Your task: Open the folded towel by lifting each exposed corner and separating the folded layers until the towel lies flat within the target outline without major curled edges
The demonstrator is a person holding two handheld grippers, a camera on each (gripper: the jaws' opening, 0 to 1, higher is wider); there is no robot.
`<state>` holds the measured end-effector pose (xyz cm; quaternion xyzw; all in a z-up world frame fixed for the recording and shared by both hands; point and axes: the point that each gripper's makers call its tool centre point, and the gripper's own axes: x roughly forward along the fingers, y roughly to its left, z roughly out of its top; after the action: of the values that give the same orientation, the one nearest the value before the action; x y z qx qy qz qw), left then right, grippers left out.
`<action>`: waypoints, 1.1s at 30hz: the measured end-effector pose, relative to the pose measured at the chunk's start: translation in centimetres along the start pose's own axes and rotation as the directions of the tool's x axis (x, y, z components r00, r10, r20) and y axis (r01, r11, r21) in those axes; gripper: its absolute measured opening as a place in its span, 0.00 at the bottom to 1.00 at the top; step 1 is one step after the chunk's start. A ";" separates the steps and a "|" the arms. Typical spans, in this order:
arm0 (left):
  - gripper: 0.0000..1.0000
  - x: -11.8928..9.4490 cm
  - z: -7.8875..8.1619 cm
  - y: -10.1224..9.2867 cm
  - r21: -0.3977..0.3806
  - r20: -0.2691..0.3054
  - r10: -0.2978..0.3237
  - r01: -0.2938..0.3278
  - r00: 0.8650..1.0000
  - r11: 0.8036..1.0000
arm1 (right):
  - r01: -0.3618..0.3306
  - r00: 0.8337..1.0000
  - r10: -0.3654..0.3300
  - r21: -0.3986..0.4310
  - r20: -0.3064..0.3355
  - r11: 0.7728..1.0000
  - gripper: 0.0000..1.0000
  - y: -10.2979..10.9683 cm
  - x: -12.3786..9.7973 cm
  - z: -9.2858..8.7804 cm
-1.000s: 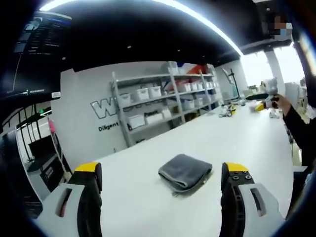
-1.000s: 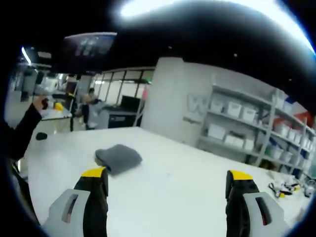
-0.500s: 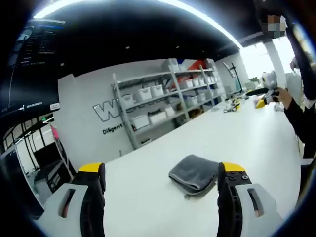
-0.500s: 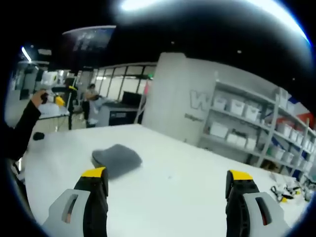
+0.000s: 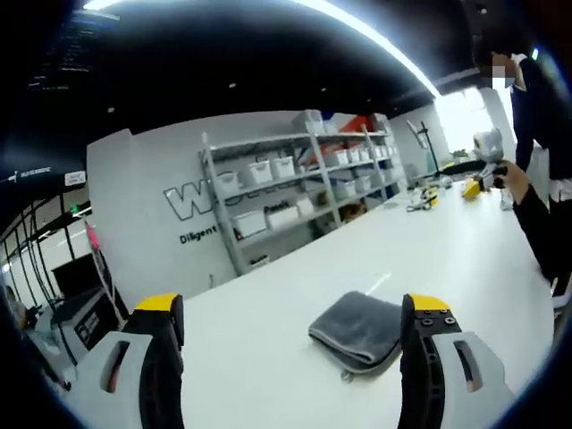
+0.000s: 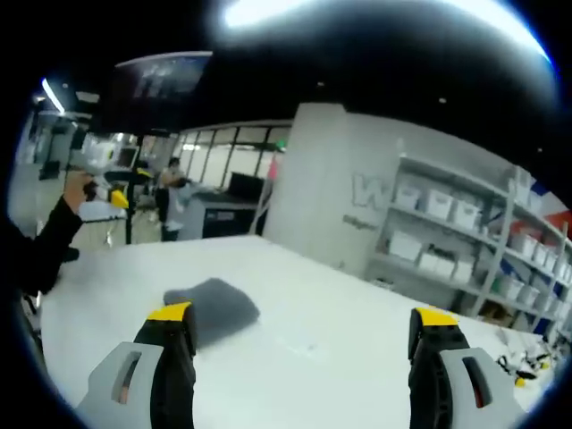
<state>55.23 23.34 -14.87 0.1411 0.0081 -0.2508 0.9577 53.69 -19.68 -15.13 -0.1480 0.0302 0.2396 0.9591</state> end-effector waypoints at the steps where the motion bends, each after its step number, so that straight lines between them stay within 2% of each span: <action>1: 1.00 0.2 -0.1 0.4 -0.005 0.000 0.010 -0.010 1.000 1.000 | 0.000 1.000 -0.001 0.007 0.019 1.000 1.00 -0.1 0.2 0.2; 5: 1.00 1.3 -1.2 0.9 -0.012 -0.019 0.007 -0.007 1.000 1.000 | -0.028 0.999 0.027 0.035 0.034 0.999 1.00 -0.1 2.3 0.3; 9: 1.00 2.2 -2.2 0.7 -0.026 -0.046 -0.004 0.003 0.999 1.000 | -0.030 1.000 0.030 0.021 0.001 0.999 1.00 -0.1 4.1 -0.6; 17: 0.99 3.2 -2.1 0.5 -0.014 -0.046 -0.009 0.008 0.999 1.000 | -0.006 1.000 0.007 0.019 -0.007 1.000 1.00 -1.3 5.1 -1.0; 25: 0.98 4.8 -4.4 1.1 -0.045 -0.089 -0.011 0.007 0.996 0.999 | 0.012 1.000 -0.012 0.016 -0.027 1.000 1.00 -1.6 6.3 -2.0; 33: 0.97 6.1 -5.2 1.1 -0.049 -0.108 -0.013 0.008 0.994 0.999 | -0.001 0.999 0.001 -0.002 -0.036 1.000 1.00 -1.6 8.1 -2.1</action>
<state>61.38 22.81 -20.10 0.1313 0.0671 -0.2476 0.9576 61.58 -18.03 -17.76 -0.1534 0.0474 0.2375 0.9580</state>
